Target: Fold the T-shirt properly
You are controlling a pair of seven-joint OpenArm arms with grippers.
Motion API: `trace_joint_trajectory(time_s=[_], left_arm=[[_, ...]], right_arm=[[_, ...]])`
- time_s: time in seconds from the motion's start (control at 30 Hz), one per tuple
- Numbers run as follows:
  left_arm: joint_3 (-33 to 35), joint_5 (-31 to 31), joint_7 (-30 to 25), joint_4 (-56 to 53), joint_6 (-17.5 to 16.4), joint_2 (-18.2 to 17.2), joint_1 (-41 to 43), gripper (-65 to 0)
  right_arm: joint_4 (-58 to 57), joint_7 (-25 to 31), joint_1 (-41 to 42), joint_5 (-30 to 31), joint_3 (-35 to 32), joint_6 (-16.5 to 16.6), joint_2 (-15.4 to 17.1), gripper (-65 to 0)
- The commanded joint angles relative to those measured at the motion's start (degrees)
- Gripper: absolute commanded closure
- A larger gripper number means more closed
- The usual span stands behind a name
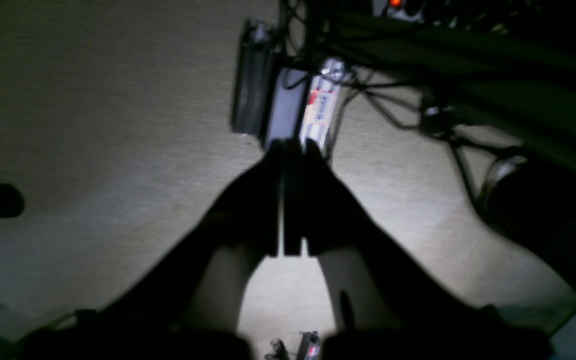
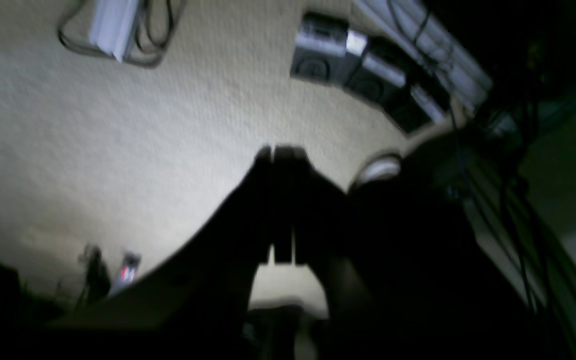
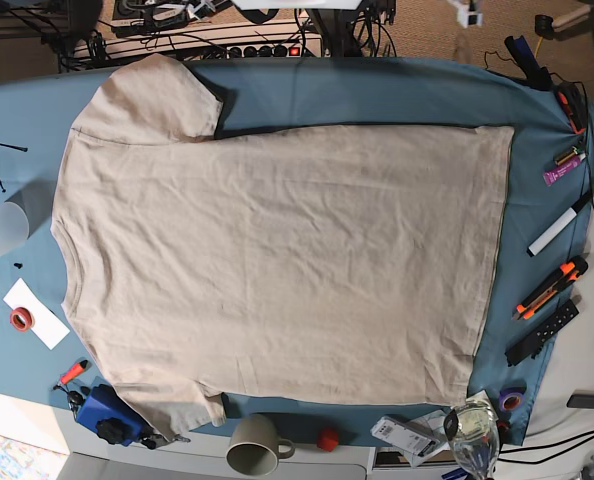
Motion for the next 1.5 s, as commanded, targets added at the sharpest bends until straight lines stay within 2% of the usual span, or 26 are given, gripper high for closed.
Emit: trace_joint_trajectory(time_s=[0.0, 0.13, 0.23, 0.37, 0.6, 0.7, 0.87, 1.0, 1.13, 1.27, 1.37, 1.47], left_arm=[[-0.13, -1.33, 0.07, 2.67, -0.44, -0.5, 2.38, 0.0], [-0.13, -5.29, 1.14, 13.38, -0.48, -0.39, 9.62, 0.0], [-0.13, -9.33, 4.42, 21.75, -0.46, -0.31, 14.64, 0.0], [-0.13, -13.9, 8.28, 32.59, -0.44, -0.33, 20.5, 0.0], [-0.13, -16.22, 10.56, 49.62, -0.44, -0.31, 30.16, 0.0], [-0.13, -17.42, 12.98, 56.43, -0.44, -0.31, 33.79, 0.0], [-0.15, -18.75, 13.27, 64.65, -0.44, -0.31, 36.61, 0.0], [-0.15, -18.73, 13.49, 69.05, -0.44, -0.31, 36.72, 0.0], [-0.15, -18.73, 13.51, 72.87, -0.44, -0.31, 36.72, 0.0], [-0.15, -18.73, 13.46, 74.97, -0.44, -0.33, 36.52, 0.0], [-0.15, -18.73, 13.51, 75.3, -0.44, -0.33, 36.46, 0.0], [-0.15, -18.71, 13.51, 75.3, -0.44, -0.35, 36.46, 0.0]], right_arm=[[3.37, -0.9, -2.36, 0.13, 0.13, -0.92, 1.97, 0.0], [16.72, -4.17, -10.38, -0.17, 1.75, -7.21, 6.23, 0.0], [26.4, -7.26, -16.85, -0.35, 7.37, -9.55, 6.86, 0.0], [39.47, -10.8, -25.09, 0.68, 17.51, -9.81, 6.71, 0.0], [61.77, -19.28, -36.0, 9.03, 37.03, -9.68, 6.23, 0.0], [68.81, -21.97, -38.82, 10.25, 44.7, -9.66, 5.03, 0.0], [76.24, -23.58, -39.87, 10.14, 53.7, -9.66, 1.53, 0.0], [77.7, -22.23, -39.74, 8.17, 57.44, -9.68, -0.66, 0.0], [77.7, -22.58, -39.71, 1.84, 57.83, -9.68, -1.6, 0.0], [77.7, -24.17, -37.77, -3.08, 57.83, -9.77, -3.93, 0.0], [77.7, -26.73, -34.58, -2.91, 57.83, -9.75, -5.27, 0.0], [77.7, -27.52, -33.03, 0.68, 57.83, -9.66, -5.33, 0.0]])
